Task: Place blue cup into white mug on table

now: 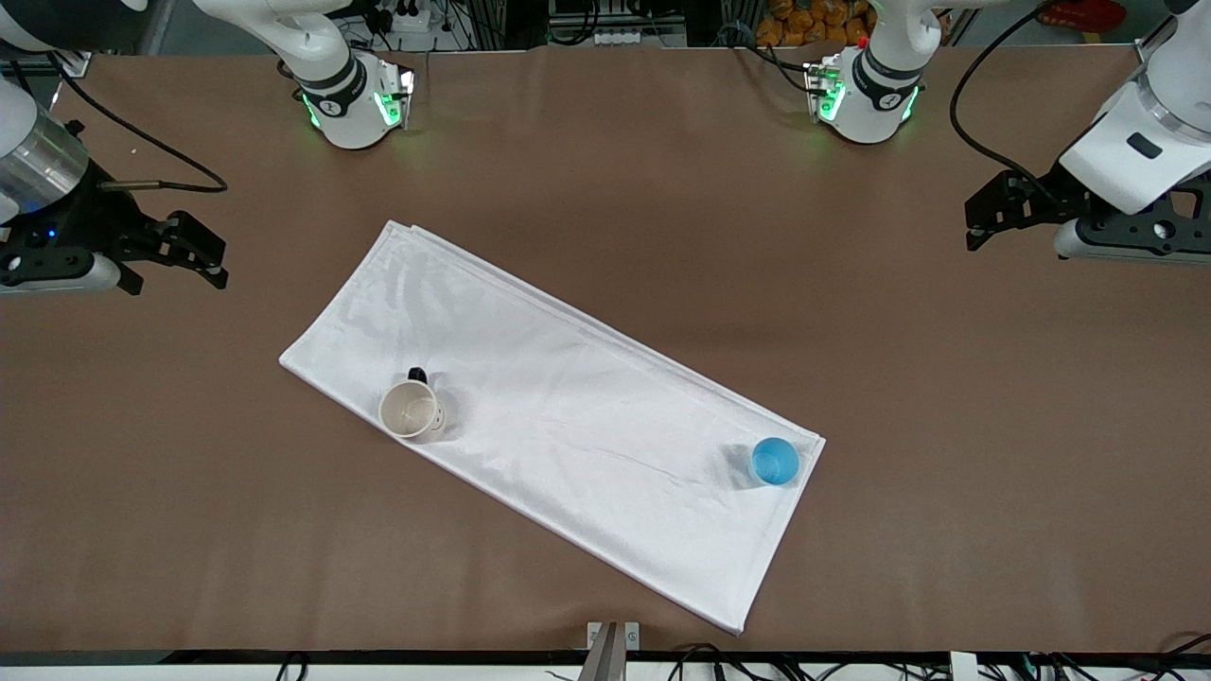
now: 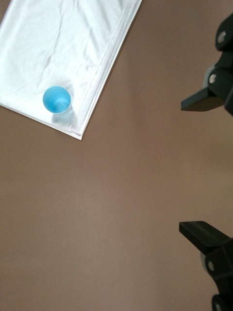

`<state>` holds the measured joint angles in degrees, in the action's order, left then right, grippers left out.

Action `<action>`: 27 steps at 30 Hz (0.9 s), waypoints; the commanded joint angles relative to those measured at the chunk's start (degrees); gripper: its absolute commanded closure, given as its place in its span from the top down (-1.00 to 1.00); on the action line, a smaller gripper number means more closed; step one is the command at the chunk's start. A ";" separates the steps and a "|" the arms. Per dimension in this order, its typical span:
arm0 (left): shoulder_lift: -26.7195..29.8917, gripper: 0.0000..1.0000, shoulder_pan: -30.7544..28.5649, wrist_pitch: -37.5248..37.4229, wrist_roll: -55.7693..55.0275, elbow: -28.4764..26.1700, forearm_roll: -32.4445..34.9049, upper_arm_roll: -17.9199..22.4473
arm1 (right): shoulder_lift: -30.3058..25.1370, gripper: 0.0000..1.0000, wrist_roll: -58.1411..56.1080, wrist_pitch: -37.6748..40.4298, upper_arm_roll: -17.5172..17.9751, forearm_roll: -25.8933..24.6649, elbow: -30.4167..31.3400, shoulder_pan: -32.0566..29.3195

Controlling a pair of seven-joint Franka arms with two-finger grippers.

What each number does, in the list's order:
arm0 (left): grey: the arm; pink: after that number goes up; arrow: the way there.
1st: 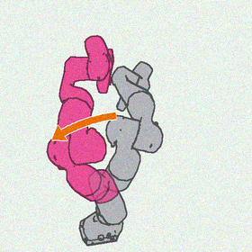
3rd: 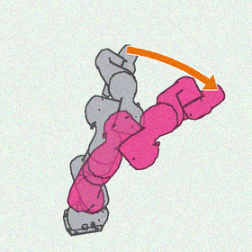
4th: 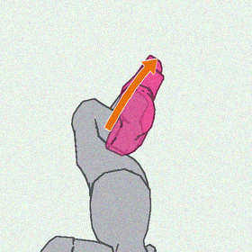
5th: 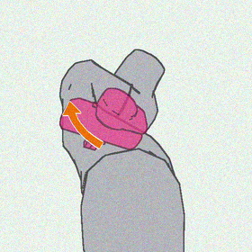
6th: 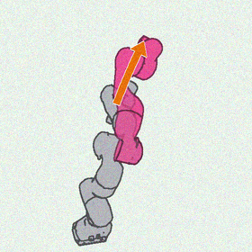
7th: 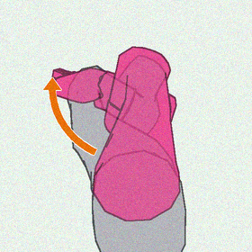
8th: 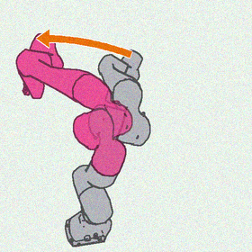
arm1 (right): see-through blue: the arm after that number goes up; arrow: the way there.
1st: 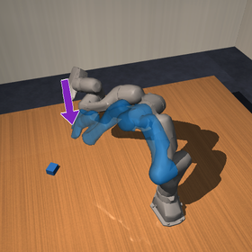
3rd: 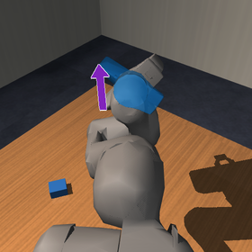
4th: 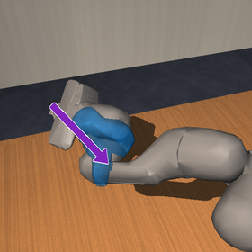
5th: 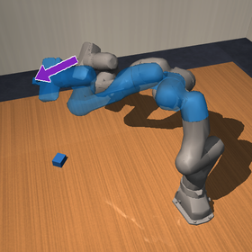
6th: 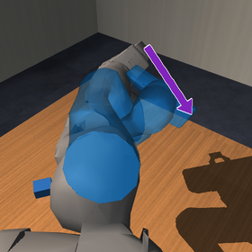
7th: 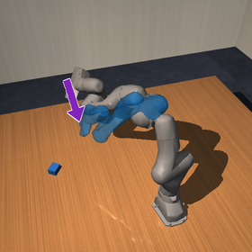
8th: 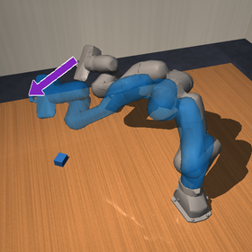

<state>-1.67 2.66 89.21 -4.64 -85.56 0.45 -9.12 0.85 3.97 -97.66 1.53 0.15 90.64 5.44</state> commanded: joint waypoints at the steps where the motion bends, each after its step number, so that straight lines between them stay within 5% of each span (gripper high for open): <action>1: 0.09 1.00 -0.20 -1.06 -0.72 0.92 -0.98 0.07 | 0.82 1.00 -0.63 0.72 -0.13 1.00 -1.61 -0.25; 27: -8.26 1.00 -0.72 0.61 -2.39 1.72 -2.11 0.07 | 0.47 1.00 -0.63 0.98 -0.13 1.00 -1.61 -0.96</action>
<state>-9.41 3.01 89.81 -5.98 -85.40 0.59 -9.40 0.85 3.97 -97.77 1.22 0.15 90.53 5.33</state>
